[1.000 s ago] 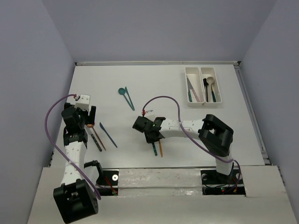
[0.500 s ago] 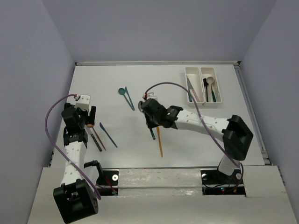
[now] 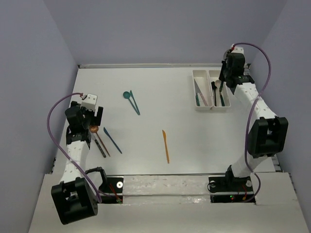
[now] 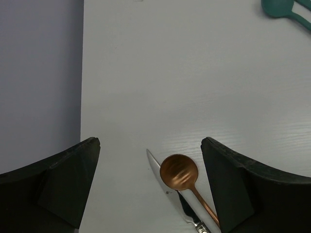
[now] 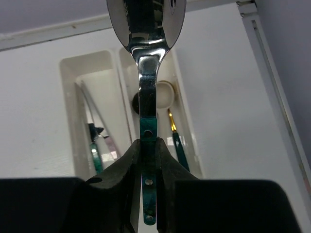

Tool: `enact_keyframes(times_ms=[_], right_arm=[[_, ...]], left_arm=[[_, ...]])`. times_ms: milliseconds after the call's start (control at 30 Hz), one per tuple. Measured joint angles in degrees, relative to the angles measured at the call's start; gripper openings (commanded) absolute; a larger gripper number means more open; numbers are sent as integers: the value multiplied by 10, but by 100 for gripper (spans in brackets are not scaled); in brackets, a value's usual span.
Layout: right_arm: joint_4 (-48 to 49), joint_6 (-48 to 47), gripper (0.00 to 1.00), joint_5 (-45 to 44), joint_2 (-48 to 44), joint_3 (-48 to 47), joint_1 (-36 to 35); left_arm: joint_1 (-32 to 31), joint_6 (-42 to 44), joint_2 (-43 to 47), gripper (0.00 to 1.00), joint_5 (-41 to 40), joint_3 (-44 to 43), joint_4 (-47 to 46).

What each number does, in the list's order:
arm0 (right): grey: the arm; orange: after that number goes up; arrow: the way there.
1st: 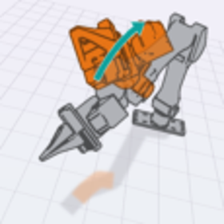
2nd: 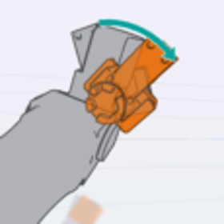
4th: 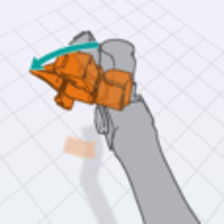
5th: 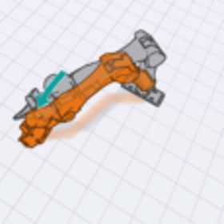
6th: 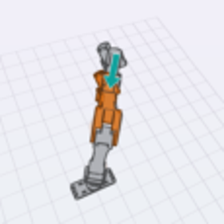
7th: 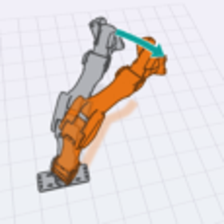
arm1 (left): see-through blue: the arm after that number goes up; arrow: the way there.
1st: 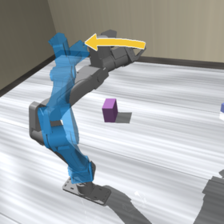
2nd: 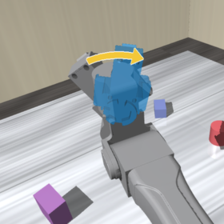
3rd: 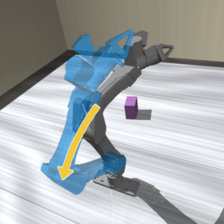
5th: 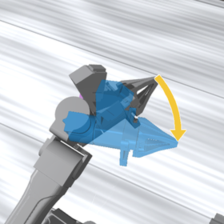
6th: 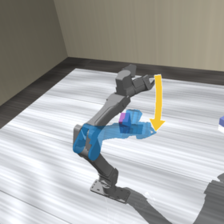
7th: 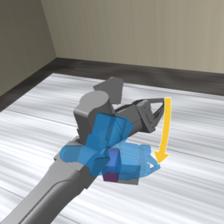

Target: Sort the eating utensils into containers

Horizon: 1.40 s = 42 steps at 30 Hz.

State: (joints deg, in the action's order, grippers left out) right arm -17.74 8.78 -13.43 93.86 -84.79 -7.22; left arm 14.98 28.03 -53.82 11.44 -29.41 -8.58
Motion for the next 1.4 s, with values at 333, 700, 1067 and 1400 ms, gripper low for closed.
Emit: enact_keyframes(times_ms=[333, 700, 1067, 1400], right_arm=[[-2, -111, 0, 6, 133, -29, 61], [-3, -135, 32, 19, 227, -43, 69], [-35, -127, 45, 19, 195, -55, 69], [-61, 21, 57, -34, -83, 79, -151]], left_arm=[[-22, -3, -33, 99, 10, -2, -23], [-23, -2, -46, 99, 5, -2, -37], [-23, -2, -46, 99, 5, -2, -41], [-23, 0, -40, 99, 3, -2, -40]])
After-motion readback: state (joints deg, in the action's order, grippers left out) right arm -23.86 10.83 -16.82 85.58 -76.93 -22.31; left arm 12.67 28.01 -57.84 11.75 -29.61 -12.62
